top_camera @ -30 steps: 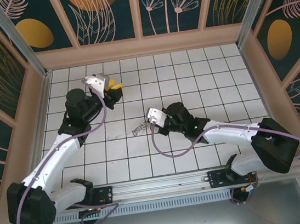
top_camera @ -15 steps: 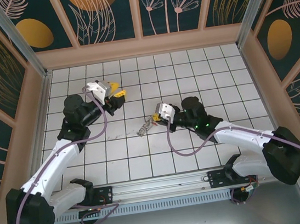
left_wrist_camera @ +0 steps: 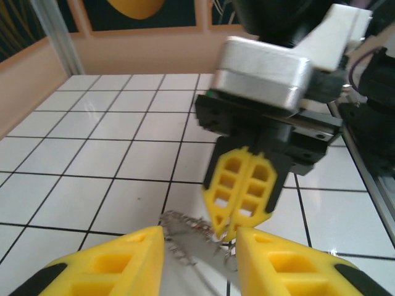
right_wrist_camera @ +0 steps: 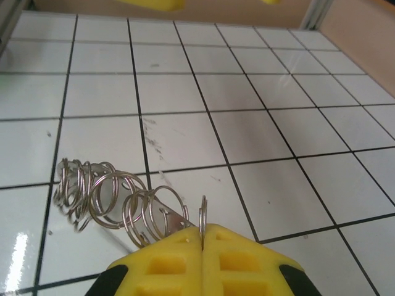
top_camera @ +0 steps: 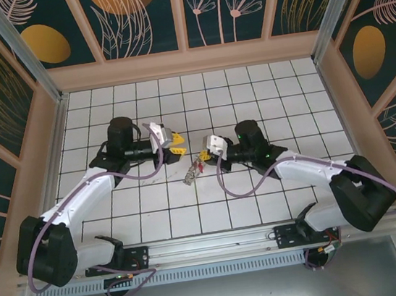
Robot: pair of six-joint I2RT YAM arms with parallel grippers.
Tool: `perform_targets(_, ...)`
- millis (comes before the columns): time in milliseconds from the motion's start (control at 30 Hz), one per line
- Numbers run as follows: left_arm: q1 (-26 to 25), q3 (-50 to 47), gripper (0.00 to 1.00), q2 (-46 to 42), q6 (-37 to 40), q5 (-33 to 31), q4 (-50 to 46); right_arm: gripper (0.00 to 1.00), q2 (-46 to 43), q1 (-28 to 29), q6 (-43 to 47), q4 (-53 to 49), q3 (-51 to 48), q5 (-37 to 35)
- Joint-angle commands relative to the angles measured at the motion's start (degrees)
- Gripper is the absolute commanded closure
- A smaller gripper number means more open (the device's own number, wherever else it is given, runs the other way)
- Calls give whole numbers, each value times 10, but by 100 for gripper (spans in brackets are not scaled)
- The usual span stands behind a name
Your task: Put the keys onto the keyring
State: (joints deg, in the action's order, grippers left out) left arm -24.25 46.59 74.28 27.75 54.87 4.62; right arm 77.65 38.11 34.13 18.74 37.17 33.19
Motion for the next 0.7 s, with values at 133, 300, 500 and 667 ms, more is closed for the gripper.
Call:
perform_targets(133,-32,41,65,77,123,-40,-104,100,29,5,63,-24,53,25)
perform_targets(300,-33,29,65,89,129,-37,-92,100,26,-4,65,-34,45,50)
perform_targets(500,-33,16,68,95,119,-19,-54,100,13,-12,46,-19,22,87)
perform_targets(667,-33,17,71,99,116,-28,-38,100,11,-14,43,-17,13,96)
